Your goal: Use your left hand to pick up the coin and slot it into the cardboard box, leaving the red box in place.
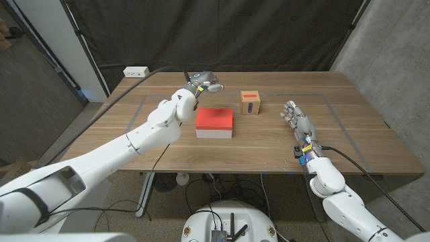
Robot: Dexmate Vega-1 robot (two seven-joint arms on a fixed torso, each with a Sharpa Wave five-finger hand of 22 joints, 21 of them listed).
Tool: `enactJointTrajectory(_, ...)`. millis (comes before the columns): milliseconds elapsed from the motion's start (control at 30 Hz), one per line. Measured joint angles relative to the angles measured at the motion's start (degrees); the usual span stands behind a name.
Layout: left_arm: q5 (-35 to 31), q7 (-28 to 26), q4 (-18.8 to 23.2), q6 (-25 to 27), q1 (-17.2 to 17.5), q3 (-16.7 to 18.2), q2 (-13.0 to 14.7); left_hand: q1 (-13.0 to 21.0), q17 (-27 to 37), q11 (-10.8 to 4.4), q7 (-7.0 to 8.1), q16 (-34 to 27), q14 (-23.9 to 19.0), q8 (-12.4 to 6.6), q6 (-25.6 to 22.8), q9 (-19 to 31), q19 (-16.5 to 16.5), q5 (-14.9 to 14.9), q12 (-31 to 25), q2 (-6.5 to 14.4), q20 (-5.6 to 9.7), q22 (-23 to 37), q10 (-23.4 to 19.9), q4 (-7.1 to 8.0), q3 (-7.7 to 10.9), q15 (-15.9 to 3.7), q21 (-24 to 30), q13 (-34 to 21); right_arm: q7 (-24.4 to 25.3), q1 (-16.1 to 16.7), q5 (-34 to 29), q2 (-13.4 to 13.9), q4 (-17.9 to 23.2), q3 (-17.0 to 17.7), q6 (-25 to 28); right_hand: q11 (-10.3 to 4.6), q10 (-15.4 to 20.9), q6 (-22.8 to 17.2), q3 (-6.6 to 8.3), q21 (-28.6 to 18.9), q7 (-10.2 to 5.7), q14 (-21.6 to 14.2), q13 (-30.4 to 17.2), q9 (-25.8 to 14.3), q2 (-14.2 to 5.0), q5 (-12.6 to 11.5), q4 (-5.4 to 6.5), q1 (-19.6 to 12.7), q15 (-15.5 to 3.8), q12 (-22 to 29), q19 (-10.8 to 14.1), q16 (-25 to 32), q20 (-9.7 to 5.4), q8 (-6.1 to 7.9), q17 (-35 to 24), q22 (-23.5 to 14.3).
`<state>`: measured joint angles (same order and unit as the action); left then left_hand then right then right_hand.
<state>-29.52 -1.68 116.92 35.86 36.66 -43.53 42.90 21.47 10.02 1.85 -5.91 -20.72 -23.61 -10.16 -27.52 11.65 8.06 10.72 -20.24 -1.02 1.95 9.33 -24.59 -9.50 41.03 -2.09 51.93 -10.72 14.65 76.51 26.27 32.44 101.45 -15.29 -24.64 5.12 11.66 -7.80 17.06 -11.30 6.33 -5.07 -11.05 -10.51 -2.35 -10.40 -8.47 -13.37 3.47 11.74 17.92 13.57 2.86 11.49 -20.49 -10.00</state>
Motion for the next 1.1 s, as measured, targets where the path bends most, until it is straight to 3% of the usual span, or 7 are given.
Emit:
enactJointTrajectory(200,8.8,-5.2,1.4,-7.8,7.8,7.6,2.7,-3.9,0.3,1.41,-0.2,4.4,6.8,0.0,6.5,-0.9,-4.9,-0.6,5.0,-2.2,0.14,0.0,6.5,1.05,-4.52,1.74,-6.0,-0.1,0.1,-0.5,-0.8,-1.0,0.2,-1.0,-0.8,-0.43,0.4,-1.0,-0.09,-0.1,-1.02,-0.4,0.0,0.0,0.0,0.0,0.09,0.0,-0.41,0.0,0.4,0.0,-0.39,0.0,0.0,0.1)
enactJointTrajectory(233,10.7,-6.1,1.5,-9.7,10.8,10.6,3.6,-4.8,0.3,1.62,-0.19,5.0,7.6,0.0,7.2,-1.0,-5.6,-0.8,5.6,-2.5,0.04,0.0,7.3,1.28,-5.15,2.0,-6.8,-0.1,0.3,-0.5,-1.2,-1.2,0.2,-1.2,-1.0,-0.55,0.5,-1.2,-0.21,-0.4,-1.19,-0.4,0.0,0.0,0.01,0.2,0.21,0.0,-0.41,0.0,0.7,0.0,-0.08,0.0,0.0,0.1)
enactJointTrajectory(400,17.7,-9.4,0.6,-17.4,16.8,16.3,4.8,-8.2,0.2,1.63,0.36,6.4,9.1,0.0,8.8,-1.3,-6.6,-0.8,6.7,-4.3,-0.1,0.0,8.7,1.92,-7.38,2.17,-9.3,-0.1,0.5,-0.5,-1.6,-1.8,0.4,-1.7,-1.6,-0.72,0.7,-1.7,-0.21,-0.4,-1.31,-0.7,0.0,0.0,0.31,0.2,0.21,0.3,-0.71,0.0,1.0,0.0,-0.41,0.0,0.0,0.1)
enactJointTrajectory(567,23.6,-13.0,-1.7,-25.9,22.7,21.6,4.9,-10.1,0.1,1.04,0.48,6.9,8.5,-0.01,9.2,-1.3,-5.7,-0.8,7.3,-5.2,0.09,0.0,8.5,1.97,-8.46,1.6,-10.3,0.1,0.5,-0.5,-1.9,-2.3,0.5,-2.2,-2.2,-0.39,0.4,-1.4,-0.42,-0.1,-0.32,-0.3,0.0,0.0,0.69,0.2,0.42,0.7,-0.97,-0.3,0.4,0.0,-0.63,0.0,0.0,0.1)
enactJointTrajectory(700,28.5,-15.2,-4.1,-33.5,27.3,25.3,4.1,-12.3,0.1,1.08,0.31,8.8,11.6,0.21,12.8,-1.5,-7.6,-0.8,8.9,-5.4,-0.08,0.0,11.8,2.21,-9.44,2.21,-13.5,0.1,0.2,-0.6,-2.0,-2.4,0.5,-2.4,-2.5,-0.43,-0.9,-0.7,-0.85,0.2,0.46,1.0,0.1,0.0,0.94,0.2,0.43,0.9,-1.21,-0.7,-1.1,-0.6,-1.02,-0.32,0.1,0.1)
enactJointTrajectory(967,35.5,-18.2,-7.3,-42.8,32.9,29.0,1.0,-13.0,0.1,1.02,0.18,9.1,11.8,-0.03,13.3,-1.5,-6.4,-0.8,9.0,-5.3,-0.11,0.0,12.0,1.9,-9.75,2.2,-14.5,0.1,-1.8,-1.7,-0.9,-2.2,-0.9,-2.7,-3.3,-1.04,-2.7,0.7,-1.14,0.5,-0.58,2.0,0.1,0.1,1.47,0.4,0.61,1.5,-1.29,-1.2,-2.9,-0.9,-1.06,-0.5,0.3,0.1)
enactJointTrajectory(1100,39.1,-17.8,-9.9,-46.8,34.1,29.6,-0.7,-13.7,0.1,1.27,0.44,9.5,13.5,-0.03,14.2,-1.5,-8.1,-0.8,9.2,-5.4,-0.06,0.2,13.6,1.84,-10.15,2.5,-16.7,0.1,-3.1,-2.2,0.1,-1.9,-1.8,-2.7,-3.6,-0.89,-3.0,0.2,-1.38,0.5,-1.05,2.7,0.1,0.1,1.37,0.4,0.85,1.8,-1.03,-1.2,-4.2,-1.3,-0.52,-0.5,0.3,0.0)
